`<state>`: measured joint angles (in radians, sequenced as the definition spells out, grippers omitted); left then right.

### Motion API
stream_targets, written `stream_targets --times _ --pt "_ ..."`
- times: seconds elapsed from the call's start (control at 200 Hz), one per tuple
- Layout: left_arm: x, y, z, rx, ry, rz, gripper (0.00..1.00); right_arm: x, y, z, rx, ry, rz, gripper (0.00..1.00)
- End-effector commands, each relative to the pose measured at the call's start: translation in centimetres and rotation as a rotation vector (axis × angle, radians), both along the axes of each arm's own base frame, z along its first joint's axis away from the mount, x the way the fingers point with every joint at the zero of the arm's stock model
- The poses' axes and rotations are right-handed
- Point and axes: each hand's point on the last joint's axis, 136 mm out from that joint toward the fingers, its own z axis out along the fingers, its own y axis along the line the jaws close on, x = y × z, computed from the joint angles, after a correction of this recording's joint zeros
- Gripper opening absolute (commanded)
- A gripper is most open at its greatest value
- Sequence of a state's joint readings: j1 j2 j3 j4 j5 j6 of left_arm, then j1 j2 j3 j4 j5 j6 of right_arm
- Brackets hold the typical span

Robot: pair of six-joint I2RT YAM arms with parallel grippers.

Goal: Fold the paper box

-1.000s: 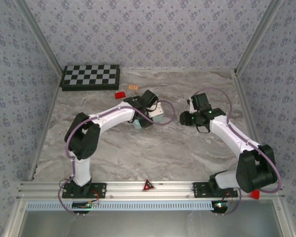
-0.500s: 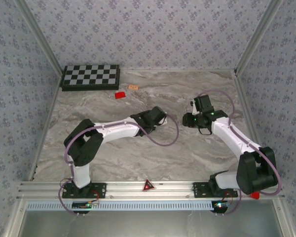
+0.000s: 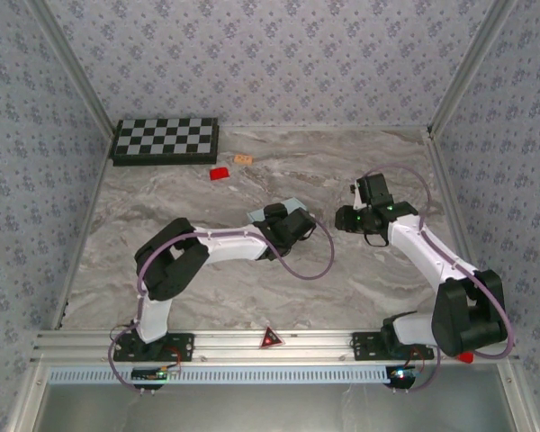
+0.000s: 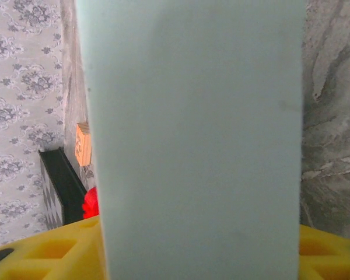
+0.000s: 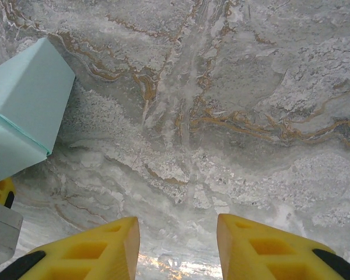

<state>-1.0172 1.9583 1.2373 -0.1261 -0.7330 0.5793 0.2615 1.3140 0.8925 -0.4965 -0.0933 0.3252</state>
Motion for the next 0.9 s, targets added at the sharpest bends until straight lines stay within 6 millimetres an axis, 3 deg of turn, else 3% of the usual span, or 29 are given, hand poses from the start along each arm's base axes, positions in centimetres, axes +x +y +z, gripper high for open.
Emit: stream_targets --times 0.0,0.18,0.28,0.66,0.78,0.9 --pt "0.0 -0.4 0.3 -0.013 -0.021 0.010 0.65 -0.3 -0.2 0.2 0.018 -0.003 -0.017 0.41" --pt "-0.6 -1.0 0.9 -0.066 0.001 -0.003 0.87 -0.3 -0.2 0.1 0.017 -0.003 -0.018 0.41" --pt "-1.2 -1.4 1.5 -0.129 0.040 -0.010 0.93 -0.4 -0.4 -0.1 0.014 0.001 -0.023 0.41" --pt "-3.8 -1.9 4.5 -0.372 0.231 -0.023 1.00 -0.4 -0.9 -1.0 0.004 0.012 -0.041 0.41" --pt "-3.5 -0.8 5.6 -0.471 0.267 0.032 1.00 -0.3 -1.4 -1.3 -0.014 0.011 -0.056 0.42" --pt "-2.1 1.7 6.8 -0.563 0.259 0.143 1.00 -0.1 -2.3 -1.5 -0.054 -0.002 -0.077 0.42"
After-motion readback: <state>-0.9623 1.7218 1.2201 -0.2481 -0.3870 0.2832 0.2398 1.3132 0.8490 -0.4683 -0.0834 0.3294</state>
